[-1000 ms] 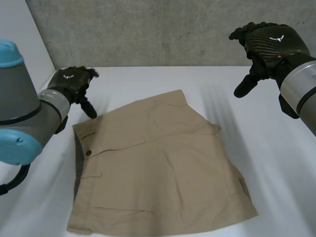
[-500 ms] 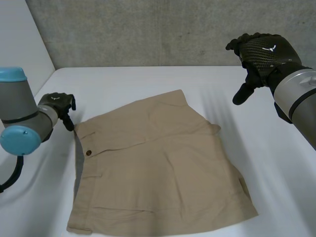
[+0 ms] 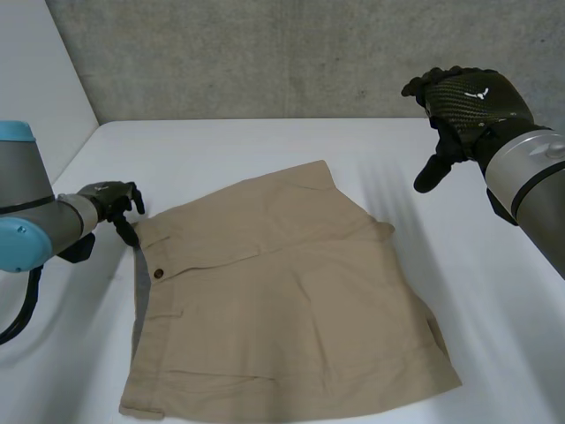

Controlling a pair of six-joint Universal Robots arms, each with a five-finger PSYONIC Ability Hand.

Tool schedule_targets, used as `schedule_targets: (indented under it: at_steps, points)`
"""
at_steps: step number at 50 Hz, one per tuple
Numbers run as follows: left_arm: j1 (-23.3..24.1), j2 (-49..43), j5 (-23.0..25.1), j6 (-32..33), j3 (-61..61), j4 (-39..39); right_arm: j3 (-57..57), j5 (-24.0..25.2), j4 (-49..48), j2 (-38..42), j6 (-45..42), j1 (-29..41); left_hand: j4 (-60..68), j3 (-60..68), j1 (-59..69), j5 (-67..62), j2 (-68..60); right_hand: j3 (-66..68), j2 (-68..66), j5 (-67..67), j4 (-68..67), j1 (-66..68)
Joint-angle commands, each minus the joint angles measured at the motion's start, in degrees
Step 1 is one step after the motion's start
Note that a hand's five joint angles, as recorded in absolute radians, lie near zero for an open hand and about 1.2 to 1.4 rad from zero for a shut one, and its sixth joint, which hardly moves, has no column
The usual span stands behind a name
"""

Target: Fold the shorts.

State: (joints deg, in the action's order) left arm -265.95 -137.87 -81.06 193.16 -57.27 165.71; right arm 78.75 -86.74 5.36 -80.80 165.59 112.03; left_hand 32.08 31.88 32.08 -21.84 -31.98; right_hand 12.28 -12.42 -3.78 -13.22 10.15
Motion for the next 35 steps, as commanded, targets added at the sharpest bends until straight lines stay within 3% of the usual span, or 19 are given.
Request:
schedule_targets:
  at_steps: [1,24,29,31,32,35]
  points:
    - [0.08,-0.65,-0.15,0.11,0.23,0.14,0.09,-0.01,0.0,0.2,0.0,0.29,3.87,4.07,3.87,-4.11,-3.97,-2.28,2.42,3.78,3.22,-0.15]
    - [0.87,-1.53,-0.32,0.37,0.14,0.32,0.44,-0.01,-0.26,0.46,-0.09,0.56,7.73,7.92,7.73,-7.97,-7.82,-2.28,2.42,3.78,3.22,-0.15]
    - [1.05,-1.97,-0.41,0.46,0.05,0.32,0.44,-0.01,-0.26,0.9,-0.09,0.73,19.81,20.01,19.82,-20.05,-19.91,-2.28,2.42,3.78,3.22,-0.15]
    - [1.14,-1.97,-0.59,0.46,-0.04,0.32,0.44,-0.01,-0.26,0.9,-0.09,0.82,31.73,31.93,31.73,-31.97,-31.82,-2.28,2.42,3.78,3.22,-0.15]
    - [1.4,-1.62,-0.76,0.29,-0.3,0.32,0.44,-0.01,-0.26,0.9,-0.09,0.82,45.11,45.31,45.12,-45.36,-45.21,-2.28,2.42,3.78,3.22,-0.15]
    - [2.54,-1.01,-0.94,-0.06,-0.91,0.4,0.44,-0.01,-0.26,0.9,-0.09,0.82,47.92,48.12,47.92,-48.16,-48.02,-2.28,2.42,3.78,3.22,-0.15]
